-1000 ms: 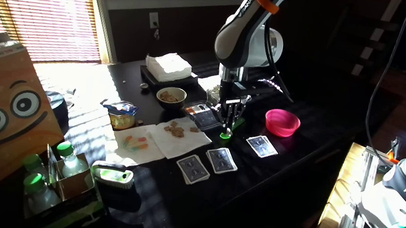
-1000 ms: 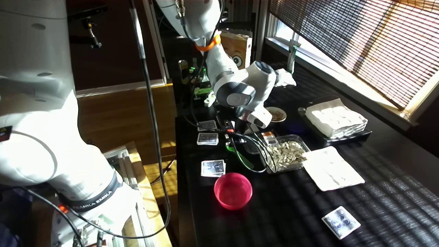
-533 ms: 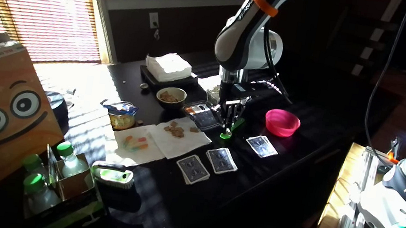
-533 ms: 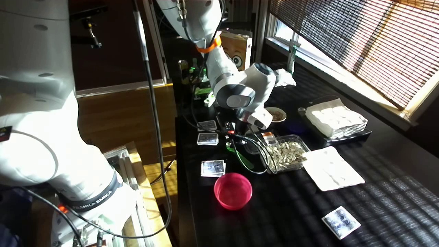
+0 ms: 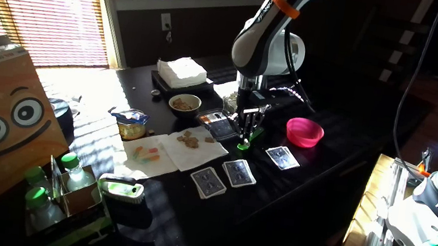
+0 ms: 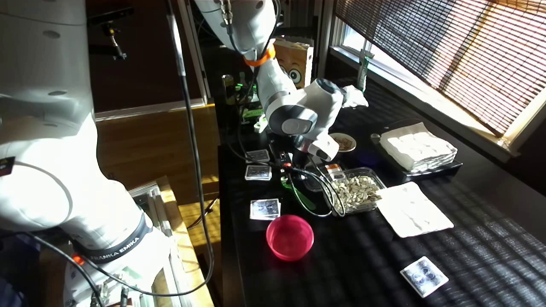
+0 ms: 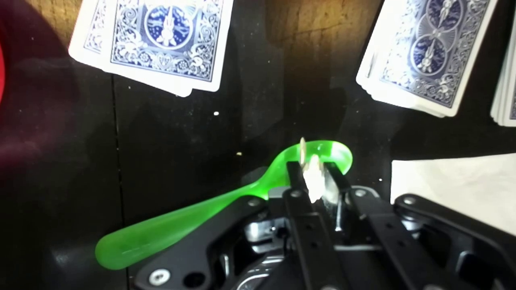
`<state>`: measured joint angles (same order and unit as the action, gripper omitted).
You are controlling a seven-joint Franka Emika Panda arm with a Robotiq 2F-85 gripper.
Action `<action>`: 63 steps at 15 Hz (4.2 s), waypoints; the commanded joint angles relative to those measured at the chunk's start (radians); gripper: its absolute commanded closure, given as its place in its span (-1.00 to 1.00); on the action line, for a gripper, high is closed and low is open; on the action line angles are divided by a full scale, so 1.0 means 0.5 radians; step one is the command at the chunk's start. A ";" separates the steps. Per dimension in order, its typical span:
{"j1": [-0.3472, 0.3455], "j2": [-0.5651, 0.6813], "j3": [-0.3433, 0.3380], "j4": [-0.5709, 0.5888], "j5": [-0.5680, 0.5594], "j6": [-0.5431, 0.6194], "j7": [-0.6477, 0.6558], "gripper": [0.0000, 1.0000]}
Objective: Place some grains on the spoon, empty them into the container with grains and then place the spoon back
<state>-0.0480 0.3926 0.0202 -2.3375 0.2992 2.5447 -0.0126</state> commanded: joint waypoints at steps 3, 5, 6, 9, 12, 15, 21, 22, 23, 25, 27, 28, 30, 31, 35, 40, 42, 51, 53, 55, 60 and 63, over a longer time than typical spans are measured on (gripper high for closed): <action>-0.028 0.038 0.024 0.018 0.007 0.028 -0.012 0.91; -0.029 0.048 0.025 0.021 0.008 0.032 -0.010 0.91; -0.031 0.053 0.027 0.022 0.012 0.035 -0.012 0.91; -0.037 0.055 0.032 0.021 0.023 0.048 -0.016 0.91; -0.044 0.052 0.036 0.019 0.035 0.062 -0.021 0.91; -0.049 0.051 0.042 0.019 0.040 0.074 -0.025 0.91; -0.057 0.035 0.051 0.011 0.042 0.074 -0.024 0.91; -0.055 0.032 0.050 0.009 0.039 0.075 -0.020 0.91; -0.056 0.031 0.052 0.009 0.042 0.076 -0.023 0.91; -0.056 0.032 0.056 0.010 0.043 0.083 -0.023 0.91; -0.055 0.032 0.059 0.010 0.043 0.086 -0.022 0.91; -0.055 0.031 0.060 0.009 0.042 0.088 -0.022 0.91; -0.052 0.029 0.061 0.006 0.039 0.097 -0.018 0.91; -0.051 0.029 0.061 0.006 0.037 0.099 -0.016 0.91; -0.048 0.036 0.061 0.008 0.033 0.105 -0.009 0.16; -0.049 0.029 0.059 0.003 0.032 0.109 -0.008 -0.28; -0.049 0.025 0.058 0.002 0.031 0.110 -0.009 -0.56; -0.120 -0.027 0.145 -0.023 0.140 0.140 -0.127 -1.00; -0.147 -0.066 0.168 -0.033 0.181 0.096 -0.156 -1.00; -0.162 -0.108 0.171 -0.033 0.200 0.011 -0.163 -1.00; -0.078 -0.202 0.026 -0.040 0.137 -0.163 0.245 -1.00; -0.008 -0.250 -0.063 -0.077 0.102 -0.145 0.608 -1.00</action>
<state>-0.0956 0.3148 0.0331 -2.3426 0.3657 2.4831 0.1324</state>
